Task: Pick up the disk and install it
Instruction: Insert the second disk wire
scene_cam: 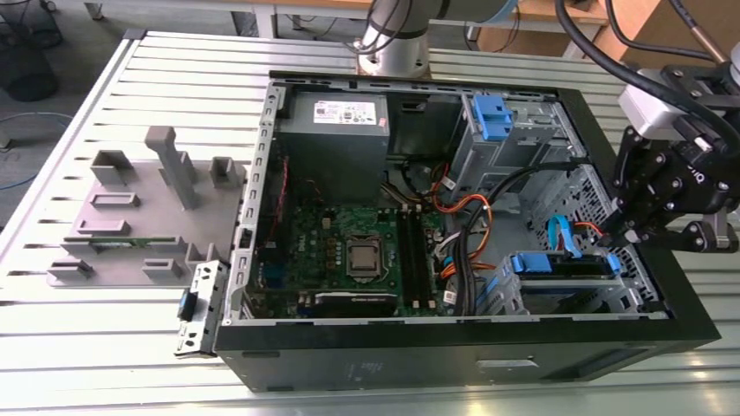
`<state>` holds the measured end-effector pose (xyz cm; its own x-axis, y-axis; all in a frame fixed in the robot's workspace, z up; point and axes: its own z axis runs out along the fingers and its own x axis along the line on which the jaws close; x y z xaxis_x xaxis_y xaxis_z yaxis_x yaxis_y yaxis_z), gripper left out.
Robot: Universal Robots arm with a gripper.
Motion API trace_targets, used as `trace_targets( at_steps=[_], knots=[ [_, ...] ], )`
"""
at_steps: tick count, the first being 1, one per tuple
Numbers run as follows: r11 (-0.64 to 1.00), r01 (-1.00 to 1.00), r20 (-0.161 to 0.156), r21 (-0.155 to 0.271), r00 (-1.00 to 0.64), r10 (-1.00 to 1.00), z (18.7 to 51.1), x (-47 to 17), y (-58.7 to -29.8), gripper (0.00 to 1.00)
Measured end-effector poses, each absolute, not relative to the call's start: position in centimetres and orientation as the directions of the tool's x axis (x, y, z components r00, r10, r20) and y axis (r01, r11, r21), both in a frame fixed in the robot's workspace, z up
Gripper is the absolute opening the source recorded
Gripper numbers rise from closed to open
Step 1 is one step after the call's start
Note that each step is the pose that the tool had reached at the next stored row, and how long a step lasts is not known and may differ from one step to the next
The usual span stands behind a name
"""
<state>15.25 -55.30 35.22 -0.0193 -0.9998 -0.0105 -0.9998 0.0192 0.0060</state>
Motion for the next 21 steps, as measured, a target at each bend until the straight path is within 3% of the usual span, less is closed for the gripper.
trace_targets(
  at_steps=[7,8,21],
  knots=[
    [0.019,-1.0,-0.01,0.006,-0.019,-1.0,35.22,15.29,-55.3,0.24],
    [0.019,-1.0,-0.011,0.006,-0.019,-1.0,35.21,15.29,-55.3,0.31],
    [0.019,-1.0,-0.011,0.006,-0.019,-1.0,34.63,15.63,-55.29,0.31]
  ],
)
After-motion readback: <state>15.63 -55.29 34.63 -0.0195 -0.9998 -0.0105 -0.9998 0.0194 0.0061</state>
